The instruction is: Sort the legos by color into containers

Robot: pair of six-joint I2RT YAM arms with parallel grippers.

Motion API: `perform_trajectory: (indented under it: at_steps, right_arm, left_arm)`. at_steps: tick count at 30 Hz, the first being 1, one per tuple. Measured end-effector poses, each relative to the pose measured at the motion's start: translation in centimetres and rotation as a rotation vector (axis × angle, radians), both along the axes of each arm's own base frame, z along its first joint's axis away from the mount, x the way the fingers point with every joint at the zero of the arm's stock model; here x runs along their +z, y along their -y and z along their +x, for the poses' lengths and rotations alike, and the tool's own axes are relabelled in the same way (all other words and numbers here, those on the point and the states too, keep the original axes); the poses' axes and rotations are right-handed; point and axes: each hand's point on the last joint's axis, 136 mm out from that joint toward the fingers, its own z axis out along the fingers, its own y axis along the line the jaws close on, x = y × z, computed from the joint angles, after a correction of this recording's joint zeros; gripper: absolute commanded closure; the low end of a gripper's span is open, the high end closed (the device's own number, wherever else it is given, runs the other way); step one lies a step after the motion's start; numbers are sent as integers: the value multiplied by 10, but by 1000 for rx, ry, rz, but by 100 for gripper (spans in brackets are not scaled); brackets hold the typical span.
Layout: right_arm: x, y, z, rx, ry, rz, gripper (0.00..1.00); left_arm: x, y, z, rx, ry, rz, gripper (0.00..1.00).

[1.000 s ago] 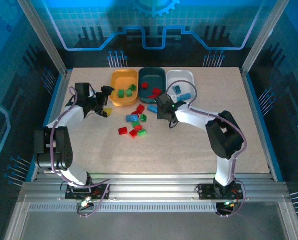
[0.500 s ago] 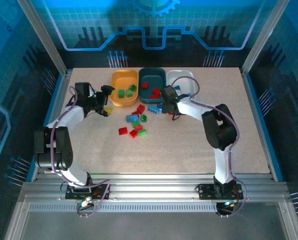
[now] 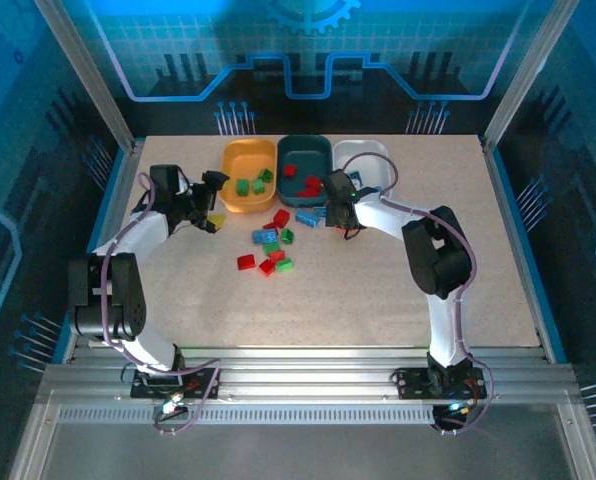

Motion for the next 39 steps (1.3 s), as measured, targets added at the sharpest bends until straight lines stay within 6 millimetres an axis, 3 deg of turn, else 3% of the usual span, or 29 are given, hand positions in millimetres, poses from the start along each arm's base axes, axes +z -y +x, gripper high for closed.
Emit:
perform_trajectory:
  at_steps: [6, 16, 20, 23, 27, 31, 34, 39]
  right_arm:
    - [-8, 2, -4, 6, -8, -8, 46]
    - [-5, 10, -19, 11, 0, -5, 48]
    - [12, 7, -32, 35, 24, 1, 47]
    - [43, -7, -32, 74, 86, 32, 47]
    - [81, -28, -8, 109, 171, 72, 47]
    - [105, -53, 34, 137, 237, 104, 47]
    - [104, -66, 60, 157, 248, 103, 43]
    - [89, -76, 84, 196, 209, 105, 28]
  left_arm:
    - [0, 0, 0, 0, 0, 0, 4]
    - [0, 0, 0, 0, 0, 0, 4]
    - [1, 0, 1, -1, 5, -1, 4]
    - [3, 5, 1, -18, 16, -7, 4]
    - [-4, 37, 3, -107, 7, -32, 5]
    - [-17, 79, -6, -217, -24, -52, 4]
    - [-15, 90, -10, -251, -20, -57, 4]
    - [-16, 88, -10, -253, -18, -51, 3]
